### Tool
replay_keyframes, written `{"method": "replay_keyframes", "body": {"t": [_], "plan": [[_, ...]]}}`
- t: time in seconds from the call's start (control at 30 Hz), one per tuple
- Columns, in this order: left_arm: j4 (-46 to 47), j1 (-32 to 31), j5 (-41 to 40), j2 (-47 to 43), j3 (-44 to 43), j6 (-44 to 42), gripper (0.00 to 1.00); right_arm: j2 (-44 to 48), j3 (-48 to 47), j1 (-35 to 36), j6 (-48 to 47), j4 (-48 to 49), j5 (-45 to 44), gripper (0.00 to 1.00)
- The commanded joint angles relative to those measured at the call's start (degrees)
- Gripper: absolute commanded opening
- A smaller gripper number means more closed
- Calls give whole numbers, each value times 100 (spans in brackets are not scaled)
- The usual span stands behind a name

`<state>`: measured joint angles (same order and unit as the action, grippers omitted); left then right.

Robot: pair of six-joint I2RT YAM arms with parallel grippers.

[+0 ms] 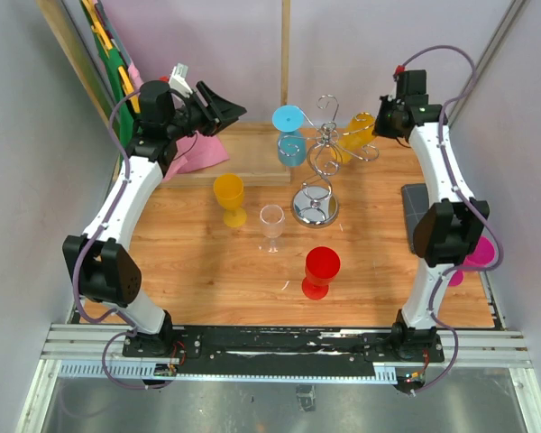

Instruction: Place the wine glass upside down on the wine glass rack

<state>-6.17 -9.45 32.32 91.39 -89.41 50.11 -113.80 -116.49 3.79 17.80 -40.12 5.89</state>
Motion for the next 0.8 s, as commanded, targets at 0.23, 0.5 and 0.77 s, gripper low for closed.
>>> {"method": "replay_keyframes", "body": {"t": [0.23, 0.5, 0.77], "plan": [[356, 40, -34, -431, -82, -78, 53, 1996, 566, 35, -119, 1608, -1732, 1], [1219, 40, 135, -625, 216, 332, 53, 3418, 1642, 112, -197, 3215, -1827, 1], [2899, 40, 792, -645, 683, 1472, 55, 4393, 2883, 85, 874, 5181, 2, 1]]}}
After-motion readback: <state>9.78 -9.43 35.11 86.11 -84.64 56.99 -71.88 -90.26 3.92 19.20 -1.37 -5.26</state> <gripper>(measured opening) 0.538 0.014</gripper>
